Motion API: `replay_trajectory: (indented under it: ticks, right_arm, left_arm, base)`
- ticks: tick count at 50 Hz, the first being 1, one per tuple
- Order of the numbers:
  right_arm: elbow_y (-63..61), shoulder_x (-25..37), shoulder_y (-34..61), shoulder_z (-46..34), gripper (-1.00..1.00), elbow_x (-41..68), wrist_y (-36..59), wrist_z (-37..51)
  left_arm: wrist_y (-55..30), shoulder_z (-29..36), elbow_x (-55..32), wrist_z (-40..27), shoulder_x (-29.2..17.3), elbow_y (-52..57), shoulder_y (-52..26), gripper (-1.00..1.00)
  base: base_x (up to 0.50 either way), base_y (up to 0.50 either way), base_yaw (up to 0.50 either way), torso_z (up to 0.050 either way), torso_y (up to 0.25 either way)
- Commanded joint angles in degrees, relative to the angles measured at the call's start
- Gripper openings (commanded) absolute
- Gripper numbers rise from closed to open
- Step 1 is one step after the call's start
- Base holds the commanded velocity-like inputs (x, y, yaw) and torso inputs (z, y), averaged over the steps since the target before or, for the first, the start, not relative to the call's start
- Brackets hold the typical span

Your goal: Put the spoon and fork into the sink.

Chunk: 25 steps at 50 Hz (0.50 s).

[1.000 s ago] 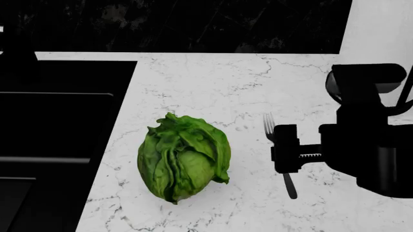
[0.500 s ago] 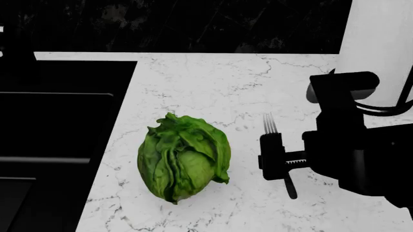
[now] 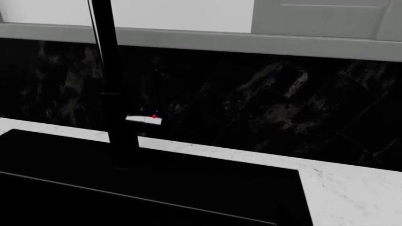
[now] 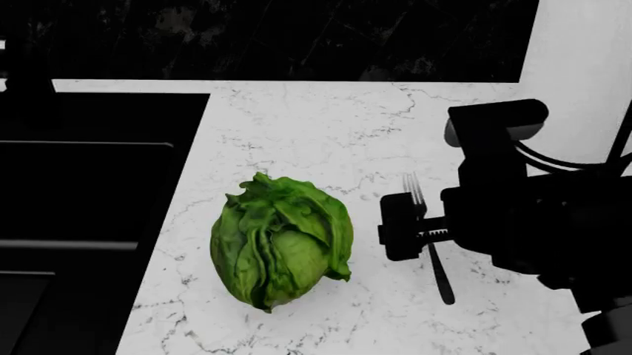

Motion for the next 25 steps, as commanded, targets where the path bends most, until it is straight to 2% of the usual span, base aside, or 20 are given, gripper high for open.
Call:
replay_trajectory:
  ticks: [1, 12, 25]
  right_arm:
    - [4.6, -2.5, -0.1, -0.5, 1.0, -2.4, -2.3, -3.4]
    - [5.2, -3.2, -1.4, -1.1, 1.0, -2.1, -1.3, -3.5]
    - [6.4, -5.1, 0.9, -1.8, 1.0, -0.6, 4.2, -3.9]
  left_arm:
    - [0.2, -1.0, 1.3, 0.9, 1.0, -0.2, 0.0, 1.0]
    - [0.5, -1.1, 1.0, 0.9, 0.9, -0.4, 0.3, 1.0]
    - [0.4, -1.0, 0.6, 0.8, 0.8, -0.4, 0.4, 1.0]
  base:
    - [0.0, 0.0, 0.0, 0.0, 0.0]
    - [0.0, 0.0, 0.0, 0.0, 0.0]
    - [0.0, 0.0, 0.0, -0.001, 0.0]
